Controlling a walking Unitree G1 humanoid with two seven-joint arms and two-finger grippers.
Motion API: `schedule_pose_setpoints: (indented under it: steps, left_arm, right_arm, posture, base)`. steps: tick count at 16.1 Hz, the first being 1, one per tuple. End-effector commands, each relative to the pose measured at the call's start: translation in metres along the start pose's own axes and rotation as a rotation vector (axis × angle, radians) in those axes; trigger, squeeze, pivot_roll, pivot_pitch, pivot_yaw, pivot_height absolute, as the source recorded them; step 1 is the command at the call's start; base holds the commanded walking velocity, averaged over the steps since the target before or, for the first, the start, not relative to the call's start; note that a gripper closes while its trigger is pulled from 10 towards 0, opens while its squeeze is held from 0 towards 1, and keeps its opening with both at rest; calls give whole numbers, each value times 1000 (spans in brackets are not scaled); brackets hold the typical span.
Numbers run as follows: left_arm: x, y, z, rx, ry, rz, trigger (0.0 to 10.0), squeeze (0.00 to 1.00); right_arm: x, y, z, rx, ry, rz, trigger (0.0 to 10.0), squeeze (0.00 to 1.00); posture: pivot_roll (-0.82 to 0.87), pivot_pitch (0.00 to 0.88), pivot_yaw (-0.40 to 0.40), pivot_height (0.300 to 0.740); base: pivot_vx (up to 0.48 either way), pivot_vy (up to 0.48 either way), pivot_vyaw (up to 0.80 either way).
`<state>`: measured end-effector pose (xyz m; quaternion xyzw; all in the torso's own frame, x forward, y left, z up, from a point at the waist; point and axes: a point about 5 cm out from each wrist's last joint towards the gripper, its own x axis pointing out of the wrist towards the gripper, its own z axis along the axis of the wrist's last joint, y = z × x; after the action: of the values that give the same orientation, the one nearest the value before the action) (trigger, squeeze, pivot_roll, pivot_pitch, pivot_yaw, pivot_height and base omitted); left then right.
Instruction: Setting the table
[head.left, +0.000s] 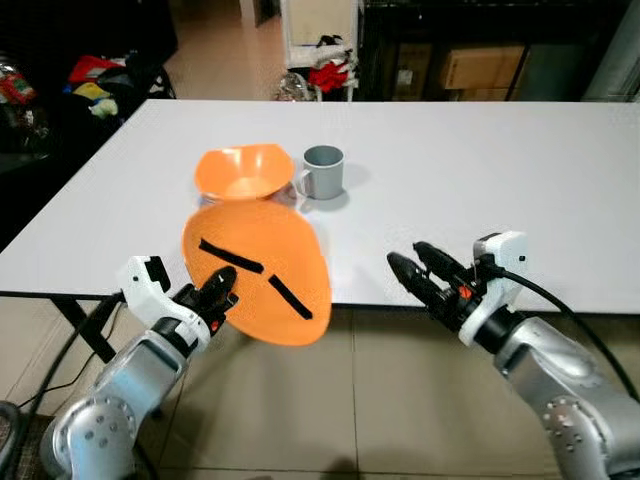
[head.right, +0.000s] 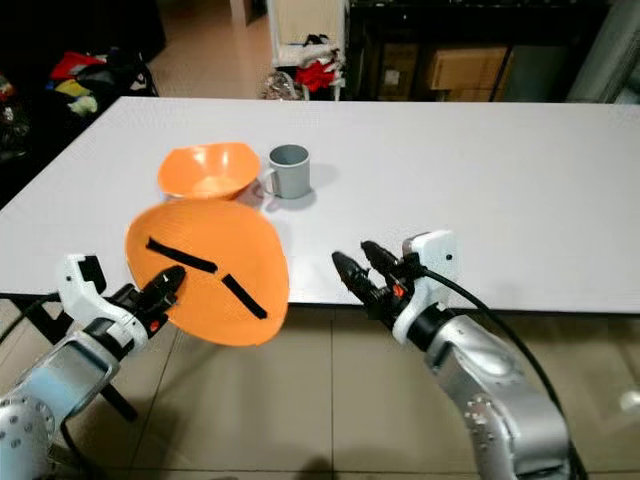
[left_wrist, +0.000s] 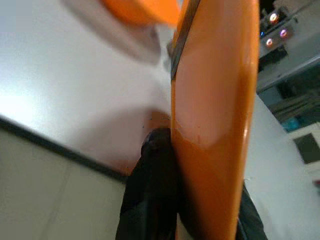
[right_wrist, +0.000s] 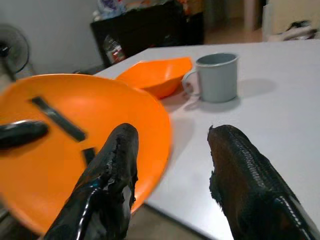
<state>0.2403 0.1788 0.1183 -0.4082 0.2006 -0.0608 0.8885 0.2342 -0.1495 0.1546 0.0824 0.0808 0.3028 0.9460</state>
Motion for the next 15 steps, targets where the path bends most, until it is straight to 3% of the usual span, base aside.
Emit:
schedule_pose_setpoints:
  steps: [1,3,7,9,12,15]
  left_arm:
    - [3,5,-3,-34,40,39,10000,0]
    - [17,11,-6,-205,58,84,10000,0]
    - [34,24,-9,-340,58,191,10000,0]
    - [53,27,-2,-402,16,186,10000,0]
    - [74,27,5,-386,2,172,10000,0]
    - [84,30,13,-331,-23,187,10000,0]
  right_arm:
    - [-1,6,5,-5,-7,50,10000,0]
    - [-5,12,8,-24,25,142,10000,0]
    - [-7,14,11,-32,39,181,10000,0]
    - [-7,15,12,-33,48,197,10000,0]
    - [-7,16,12,-44,52,200,10000,0]
    - [-8,17,11,-48,52,198,10000,0]
  posture:
    - [-4,0,64,740]
    - [-10,0,69,740]
    - [-17,0,70,740]
    - [-21,0,68,740]
    - [-27,0,70,740]
    - [-40,0,75,740]
  base:
    - [0,0,0]
    - [0,0,0]
    - [0,0,0]
    - [0,0,0]
    - [0,0,0]
    - [0,0,0]
